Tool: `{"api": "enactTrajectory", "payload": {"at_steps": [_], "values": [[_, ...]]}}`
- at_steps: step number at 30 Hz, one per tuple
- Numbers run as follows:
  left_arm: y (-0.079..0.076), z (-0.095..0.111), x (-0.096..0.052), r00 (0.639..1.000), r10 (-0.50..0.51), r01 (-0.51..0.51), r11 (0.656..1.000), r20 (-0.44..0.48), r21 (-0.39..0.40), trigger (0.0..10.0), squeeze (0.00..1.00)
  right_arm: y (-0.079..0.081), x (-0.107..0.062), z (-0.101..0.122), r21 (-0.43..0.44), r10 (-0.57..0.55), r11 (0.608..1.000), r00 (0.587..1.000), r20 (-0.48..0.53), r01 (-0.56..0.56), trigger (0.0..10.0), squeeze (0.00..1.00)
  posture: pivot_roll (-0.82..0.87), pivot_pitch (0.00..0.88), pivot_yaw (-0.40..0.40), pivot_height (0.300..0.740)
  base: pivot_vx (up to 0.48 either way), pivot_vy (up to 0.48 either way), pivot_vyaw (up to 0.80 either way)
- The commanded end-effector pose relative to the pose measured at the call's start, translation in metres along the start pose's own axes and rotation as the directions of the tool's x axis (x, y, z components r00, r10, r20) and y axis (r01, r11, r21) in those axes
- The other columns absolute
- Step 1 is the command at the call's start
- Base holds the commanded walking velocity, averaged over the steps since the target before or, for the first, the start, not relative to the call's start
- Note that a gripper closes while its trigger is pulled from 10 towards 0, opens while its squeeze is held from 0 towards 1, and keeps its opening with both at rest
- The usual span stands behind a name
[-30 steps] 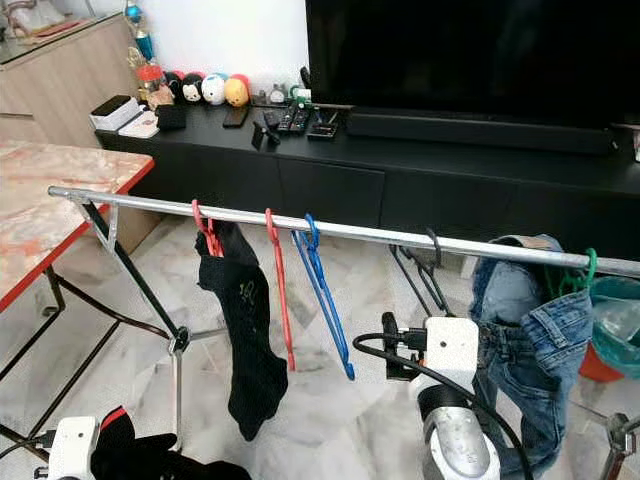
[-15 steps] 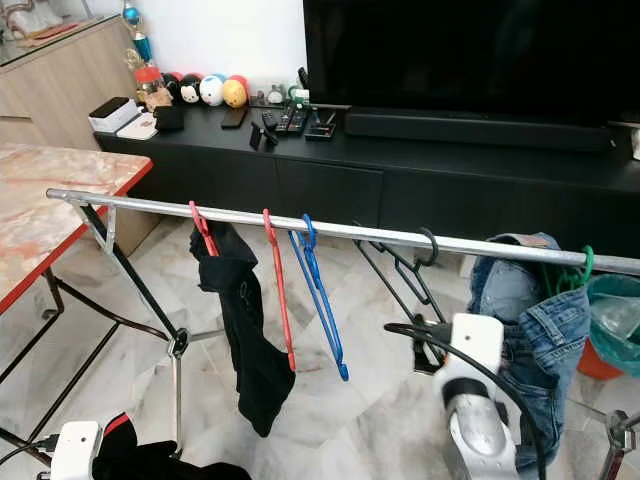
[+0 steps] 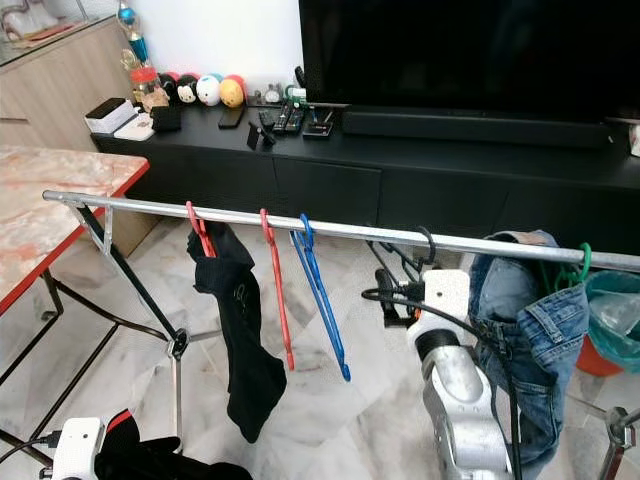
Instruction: Hang hanger
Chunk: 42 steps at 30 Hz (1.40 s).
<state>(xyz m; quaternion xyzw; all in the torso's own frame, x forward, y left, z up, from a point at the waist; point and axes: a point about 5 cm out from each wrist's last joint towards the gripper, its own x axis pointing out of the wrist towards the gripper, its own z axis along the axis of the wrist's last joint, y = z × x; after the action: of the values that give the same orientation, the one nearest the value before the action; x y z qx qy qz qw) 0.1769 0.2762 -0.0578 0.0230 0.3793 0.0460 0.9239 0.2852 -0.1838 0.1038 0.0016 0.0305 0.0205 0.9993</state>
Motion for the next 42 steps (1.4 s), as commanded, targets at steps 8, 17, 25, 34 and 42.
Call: {"api": "enactTrajectory", "payload": {"at_steps": [8,17,25,34,42], "values": [[0.004,-0.002,-0.001,1.000,0.009,-0.009,1.000,-0.015,-0.008,10.0,0.00,-0.001,0.003,-0.016,0.017,-0.003,1.000,0.999,-0.037,0.004,10.0,0.00,0.07,0.004,0.111,0.740,0.000,0.000,0.00],[0.003,-0.001,-0.001,1.000,0.005,-0.005,1.000,-0.020,-0.007,10.0,0.00,0.002,0.009,-0.026,0.025,0.026,0.999,0.999,-0.045,-0.025,10.0,0.00,0.08,0.003,0.113,0.740,0.000,0.000,0.00],[0.002,-0.005,-0.001,0.999,0.008,-0.008,1.000,-0.042,-0.010,10.0,0.00,-0.007,0.023,-0.018,0.018,-0.020,1.000,1.000,-0.012,0.021,10.0,0.00,0.09,0.003,0.113,0.740,0.000,0.000,0.00],[0.002,-0.008,-0.002,0.999,0.010,-0.011,1.000,-0.051,-0.013,10.0,0.00,-0.006,0.034,-0.028,0.029,0.015,0.999,0.998,-0.059,-0.013,10.0,0.00,0.09,0.008,0.113,0.740,0.000,0.000,0.00],[0.003,-0.012,-0.003,0.998,0.013,-0.014,1.000,-0.061,-0.017,10.0,0.00,-0.003,0.042,-0.029,0.071,0.033,0.997,0.998,-0.061,-0.028,10.0,0.00,0.09,0.007,0.110,0.740,0.000,0.000,0.00]]}}
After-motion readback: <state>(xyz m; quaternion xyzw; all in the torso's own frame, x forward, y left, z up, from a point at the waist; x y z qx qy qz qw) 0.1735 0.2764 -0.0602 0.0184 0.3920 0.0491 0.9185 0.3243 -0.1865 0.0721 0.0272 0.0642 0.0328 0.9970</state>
